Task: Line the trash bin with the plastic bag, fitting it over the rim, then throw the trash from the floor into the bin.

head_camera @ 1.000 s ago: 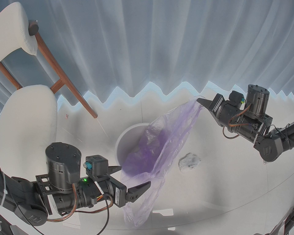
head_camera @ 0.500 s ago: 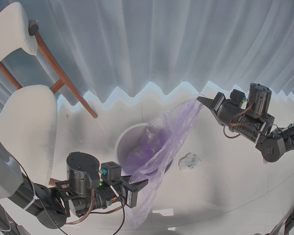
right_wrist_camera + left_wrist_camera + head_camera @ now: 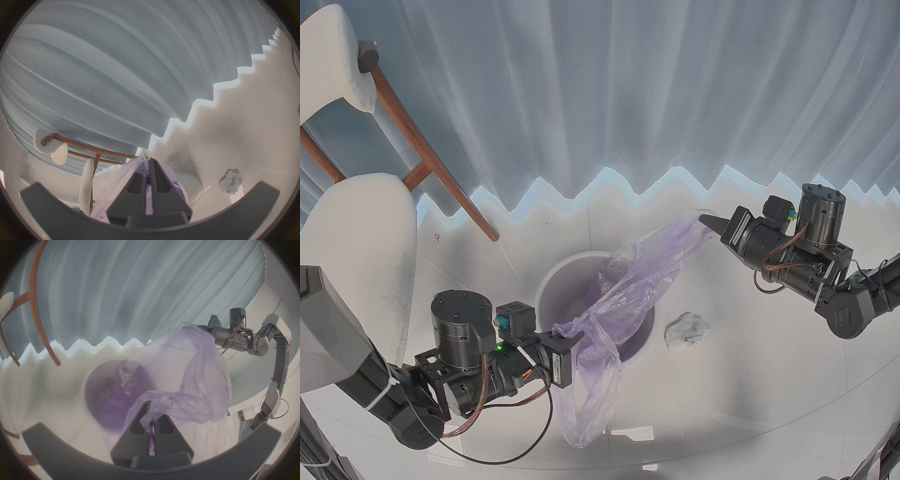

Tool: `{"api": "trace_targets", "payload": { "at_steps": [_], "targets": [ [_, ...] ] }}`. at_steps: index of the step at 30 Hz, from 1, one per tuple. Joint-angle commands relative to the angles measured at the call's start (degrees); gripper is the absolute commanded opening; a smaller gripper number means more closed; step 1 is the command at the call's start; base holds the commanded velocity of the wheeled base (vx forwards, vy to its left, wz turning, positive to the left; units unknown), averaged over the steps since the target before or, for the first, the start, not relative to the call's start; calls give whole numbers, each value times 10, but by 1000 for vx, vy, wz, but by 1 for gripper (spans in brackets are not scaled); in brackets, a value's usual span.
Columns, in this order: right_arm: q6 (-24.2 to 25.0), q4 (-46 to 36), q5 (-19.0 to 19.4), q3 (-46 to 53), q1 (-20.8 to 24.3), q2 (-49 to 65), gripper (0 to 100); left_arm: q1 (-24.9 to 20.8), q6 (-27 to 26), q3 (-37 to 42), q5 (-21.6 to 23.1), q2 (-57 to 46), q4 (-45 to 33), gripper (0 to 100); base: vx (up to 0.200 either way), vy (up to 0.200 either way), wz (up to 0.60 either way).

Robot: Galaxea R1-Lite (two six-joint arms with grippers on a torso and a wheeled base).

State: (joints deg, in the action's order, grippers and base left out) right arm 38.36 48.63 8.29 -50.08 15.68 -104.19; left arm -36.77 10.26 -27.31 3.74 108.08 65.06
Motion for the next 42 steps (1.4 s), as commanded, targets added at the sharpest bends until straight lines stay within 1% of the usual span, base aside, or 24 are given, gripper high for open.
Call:
{"api": "trace_targets", "payload": {
  "at_steps": [1,3,8,10,12,15,16,18,19,20,22,24,25,27,29,33,35,37,40,42],
  "targets": [
    [-1,1,1,7,1,-11,0,20,-8,29,-8,-6,3,0,0,0,0],
    [-1,0,2,10,2,-12,0,27,-18,37,-7,-20,5,0,200,200,0],
    [-3,0,1,17,6,-18,0,21,-19,31,-9,-17,8,0,200,200,0],
    [-8,1,1,17,5,-24,0,18,-19,23,-10,-16,8,0,200,200,0],
    [-24,1,1,18,3,-31,0,18,-17,9,-13,-13,14,0,200,0,0],
    [-36,1,1,20,-1,-34,0,13,-17,-11,-30,-2,15,0,200,0,0],
    [-40,1,1,18,-5,-36,0,4,-13,-27,-44,7,15,0,0,0,0],
    [-45,1,1,18,-12,-36,0,-6,-8,-42,-59,20,15,0,0,0,0],
    [-58,1,2,17,-21,-39,0,-13,6,-53,-80,42,16,0,0,0,0],
    [-65,1,2,17,-26,-41,0,-16,12,-57,-88,54,18,0,0,0,0],
    [-81,1,2,17,-33,-46,0,-19,20,-57,-93,75,38,0,0,0,0],
    [-85,1,2,17,-33,-46,0,-19,22,-56,-92,83,53,0,0,0,0],
    [-86,2,2,18,-33,-45,0,-18,34,-54,-88,90,83,0,0,0,0],
    [-87,1,2,19,-33,-46,0,-15,40,-54,-73,93,109,0,0,-200,0],
    [-86,1,3,20,-31,-48,0,-11,40,-56,-58,93,117,0,0,-200,0],
    [-84,2,7,17,-29,-63,0,-4,38,-66,-61,95,112,0,0,-200,0],
    [-81,9,7,15,-28,-72,0,0,37,-75,-73,100,112,0,0,-200,0],
    [-80,26,7,17,-28,-80,0,3,35,-84,-98,103,111,0,0,-200,0],
    [-82,55,7,17,-28,-106,0,6,26,-100,-133,102,106,0,0,0,0],
    [-84,62,6,16,-28,-116,0,9,25,-102,-140,102,103,0,0,0,0]
  ]
}}
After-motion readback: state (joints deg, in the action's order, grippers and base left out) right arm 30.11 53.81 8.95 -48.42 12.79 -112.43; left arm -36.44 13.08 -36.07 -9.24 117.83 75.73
